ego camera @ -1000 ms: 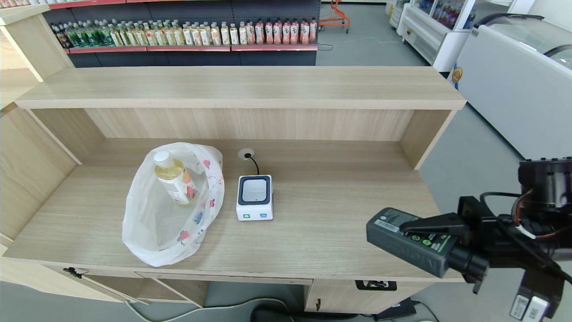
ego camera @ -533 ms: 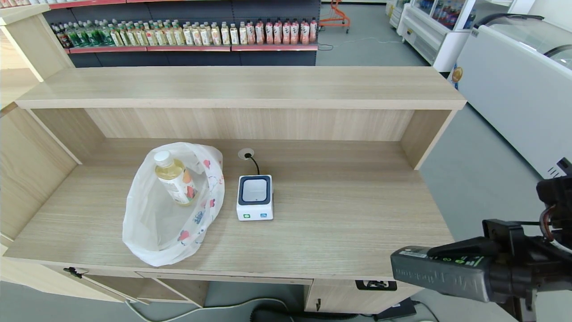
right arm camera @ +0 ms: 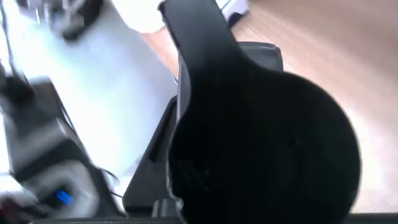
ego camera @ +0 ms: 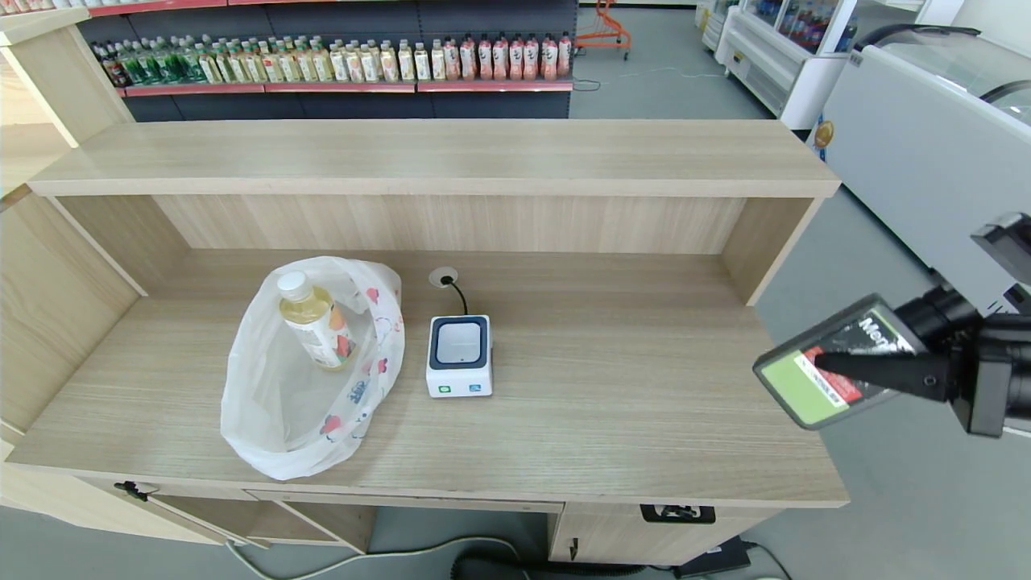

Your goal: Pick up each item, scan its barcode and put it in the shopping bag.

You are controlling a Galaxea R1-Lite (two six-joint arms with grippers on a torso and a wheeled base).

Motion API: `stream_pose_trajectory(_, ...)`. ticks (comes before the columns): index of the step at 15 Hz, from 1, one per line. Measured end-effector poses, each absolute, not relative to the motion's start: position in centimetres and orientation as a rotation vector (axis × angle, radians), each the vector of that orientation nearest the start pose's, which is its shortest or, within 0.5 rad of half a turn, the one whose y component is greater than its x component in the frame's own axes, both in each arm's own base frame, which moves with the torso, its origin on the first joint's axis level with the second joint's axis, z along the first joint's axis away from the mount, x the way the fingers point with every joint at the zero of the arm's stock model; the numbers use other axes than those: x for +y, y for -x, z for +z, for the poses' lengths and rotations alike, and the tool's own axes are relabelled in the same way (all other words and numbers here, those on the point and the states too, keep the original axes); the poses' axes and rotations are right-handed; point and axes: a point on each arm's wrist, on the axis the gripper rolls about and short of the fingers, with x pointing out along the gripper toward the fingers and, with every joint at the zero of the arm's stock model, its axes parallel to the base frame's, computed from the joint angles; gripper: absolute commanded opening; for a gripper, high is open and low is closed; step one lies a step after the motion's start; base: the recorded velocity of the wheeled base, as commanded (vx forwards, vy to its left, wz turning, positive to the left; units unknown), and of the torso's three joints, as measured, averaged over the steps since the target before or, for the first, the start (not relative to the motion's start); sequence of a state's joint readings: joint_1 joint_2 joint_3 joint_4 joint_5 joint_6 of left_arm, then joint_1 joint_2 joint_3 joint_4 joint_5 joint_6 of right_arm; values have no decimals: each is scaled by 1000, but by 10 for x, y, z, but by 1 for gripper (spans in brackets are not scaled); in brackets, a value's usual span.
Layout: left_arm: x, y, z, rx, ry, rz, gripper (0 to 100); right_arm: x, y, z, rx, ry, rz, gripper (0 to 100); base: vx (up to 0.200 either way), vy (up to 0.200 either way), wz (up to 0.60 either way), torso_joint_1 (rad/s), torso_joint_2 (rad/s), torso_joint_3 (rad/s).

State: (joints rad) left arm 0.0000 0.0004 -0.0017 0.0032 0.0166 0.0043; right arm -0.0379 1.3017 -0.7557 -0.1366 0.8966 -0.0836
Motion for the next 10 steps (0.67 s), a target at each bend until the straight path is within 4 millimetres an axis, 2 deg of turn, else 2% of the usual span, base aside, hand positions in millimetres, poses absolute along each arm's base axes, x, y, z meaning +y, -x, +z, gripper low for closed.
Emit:
stream_pose_trajectory(2, 0, 23, 76, 2, -5, 17, 100, 18, -201, 238, 383, -403, 712, 0, 0, 0, 0, 0, 0, 0)
stream_pose_trajectory(5, 0, 23, 76, 2, -5, 16, 100, 35, -208, 241, 448, -681, 673, 0, 0, 0, 0, 0, 0, 0)
stream_pose_trajectory(10, 0, 23, 76, 2, -4, 17, 100, 56, -206, 233, 521, -704, 742, 0, 0, 0, 0, 0, 0, 0)
